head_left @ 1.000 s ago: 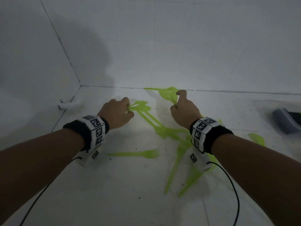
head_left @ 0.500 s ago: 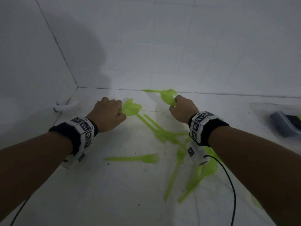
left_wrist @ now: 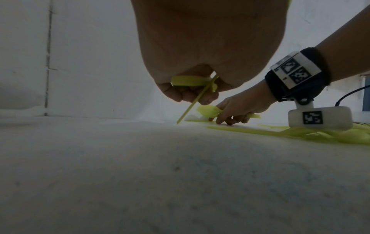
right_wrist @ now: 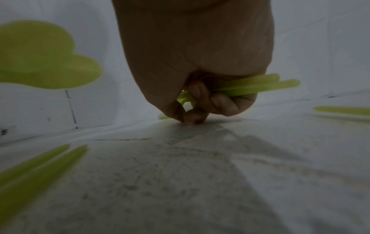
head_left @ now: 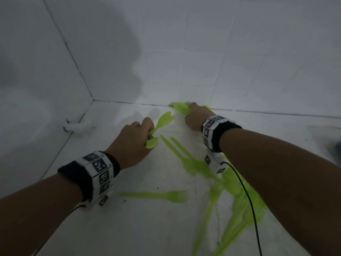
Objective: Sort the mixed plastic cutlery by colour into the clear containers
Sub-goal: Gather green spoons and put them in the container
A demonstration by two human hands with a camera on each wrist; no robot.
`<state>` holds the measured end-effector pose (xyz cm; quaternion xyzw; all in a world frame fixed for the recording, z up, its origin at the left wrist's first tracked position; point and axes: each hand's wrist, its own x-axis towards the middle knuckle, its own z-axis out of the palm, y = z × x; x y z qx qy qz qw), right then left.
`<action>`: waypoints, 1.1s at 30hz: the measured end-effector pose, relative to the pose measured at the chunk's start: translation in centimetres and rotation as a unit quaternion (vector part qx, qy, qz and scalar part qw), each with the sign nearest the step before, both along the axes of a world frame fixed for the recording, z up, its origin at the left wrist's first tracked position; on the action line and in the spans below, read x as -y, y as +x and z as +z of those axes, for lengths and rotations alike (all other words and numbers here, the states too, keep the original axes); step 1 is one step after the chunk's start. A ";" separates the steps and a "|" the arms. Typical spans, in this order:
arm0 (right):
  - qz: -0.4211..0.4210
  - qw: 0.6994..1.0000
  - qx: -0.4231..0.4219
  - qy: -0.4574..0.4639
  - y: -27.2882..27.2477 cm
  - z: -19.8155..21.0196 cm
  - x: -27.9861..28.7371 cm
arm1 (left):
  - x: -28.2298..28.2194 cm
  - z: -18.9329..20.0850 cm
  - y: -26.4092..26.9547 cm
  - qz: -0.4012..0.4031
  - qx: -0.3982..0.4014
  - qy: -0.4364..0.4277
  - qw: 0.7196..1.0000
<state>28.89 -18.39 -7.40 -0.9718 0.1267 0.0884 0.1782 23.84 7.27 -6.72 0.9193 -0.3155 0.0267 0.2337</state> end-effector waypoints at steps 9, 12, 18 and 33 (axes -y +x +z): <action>0.075 0.991 0.035 -0.103 -1.5 0.8 -0.6 | -0.4 -0.3 0.0 0.037 -0.005 -0.010 0.999; 0.103 0.988 0.004 -0.113 -3.3 1.5 -0.9 | 0.0 0.5 -0.9 0.014 -0.035 -0.011 0.999; 0.158 0.979 -0.092 -0.094 -7.7 3.1 -0.6 | 1.0 0.6 -2.8 -0.038 -0.110 -0.008 0.993; -0.060 0.997 0.012 -0.044 -24.2 2.8 6.3 | 8.8 -0.9 -11.1 -0.244 -0.101 0.110 0.958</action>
